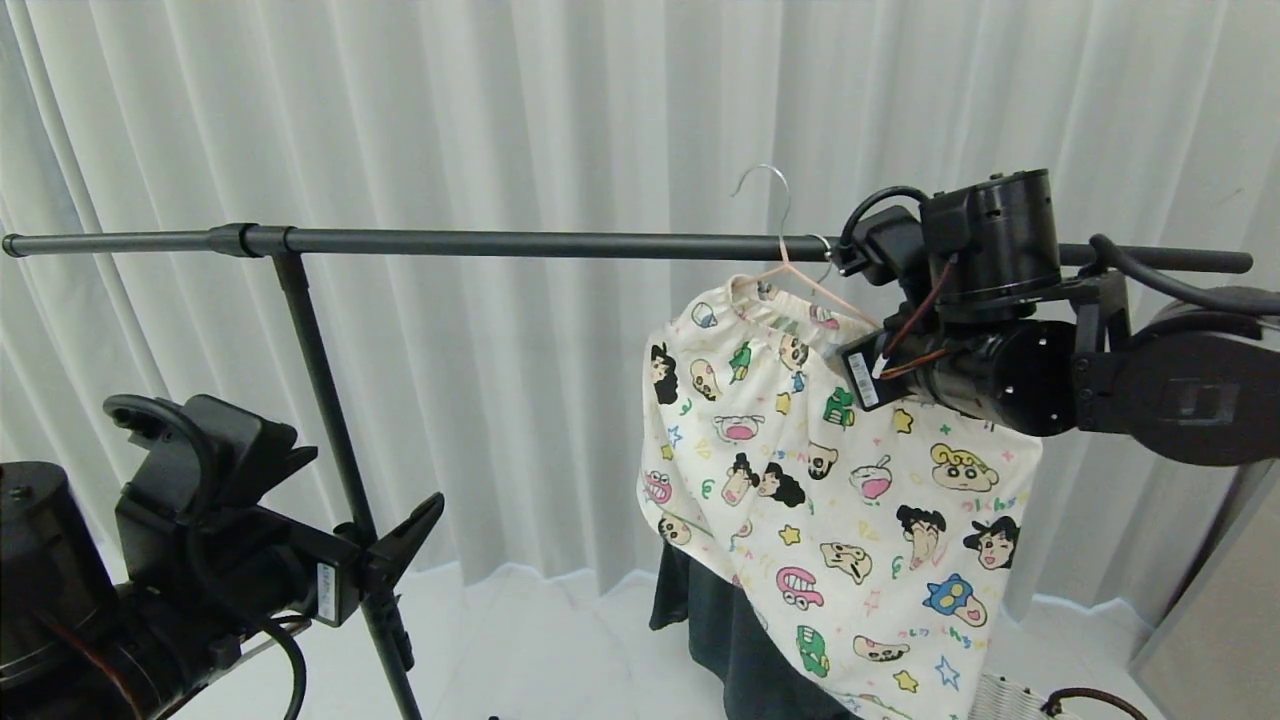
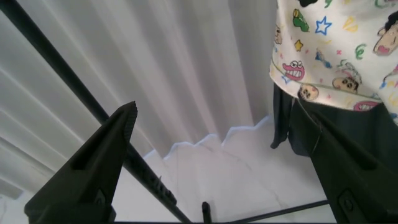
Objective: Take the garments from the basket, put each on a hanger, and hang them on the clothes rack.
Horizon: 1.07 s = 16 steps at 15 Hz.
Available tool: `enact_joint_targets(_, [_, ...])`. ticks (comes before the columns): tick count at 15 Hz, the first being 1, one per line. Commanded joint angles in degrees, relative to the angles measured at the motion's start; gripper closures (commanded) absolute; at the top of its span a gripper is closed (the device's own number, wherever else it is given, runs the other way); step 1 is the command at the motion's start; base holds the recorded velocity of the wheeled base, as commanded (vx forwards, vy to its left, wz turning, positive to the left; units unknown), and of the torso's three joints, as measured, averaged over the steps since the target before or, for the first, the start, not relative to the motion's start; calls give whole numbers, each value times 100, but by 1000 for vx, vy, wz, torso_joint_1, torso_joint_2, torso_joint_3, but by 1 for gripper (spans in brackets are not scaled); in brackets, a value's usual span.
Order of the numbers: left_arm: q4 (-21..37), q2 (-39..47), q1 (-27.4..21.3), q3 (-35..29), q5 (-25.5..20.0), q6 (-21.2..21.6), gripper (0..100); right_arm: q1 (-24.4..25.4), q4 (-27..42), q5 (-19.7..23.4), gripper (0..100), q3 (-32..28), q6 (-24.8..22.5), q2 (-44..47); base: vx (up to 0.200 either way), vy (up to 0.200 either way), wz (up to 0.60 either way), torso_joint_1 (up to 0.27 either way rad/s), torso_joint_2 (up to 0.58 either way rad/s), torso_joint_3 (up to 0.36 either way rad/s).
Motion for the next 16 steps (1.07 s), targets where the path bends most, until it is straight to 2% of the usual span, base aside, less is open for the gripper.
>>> enact_joint_targets(1, [0, -3, -4, 1, 2, -1, 0, 24, 2, -18, 100, -187, -4, 282, 0, 0, 0, 0, 0, 0])
enact_joint_targets(8, [0, -3, -179, 1, 2, 17, 0, 24, -24, -159, 100, -240, -4, 818, 0, 0, 0, 0, 0, 0])
enact_joint_targets(16, [0, -3, -188, 1, 2, 8, 0, 24, -33, -159, 100, -266, 14, 836, 0, 0, 0, 0, 0, 0])
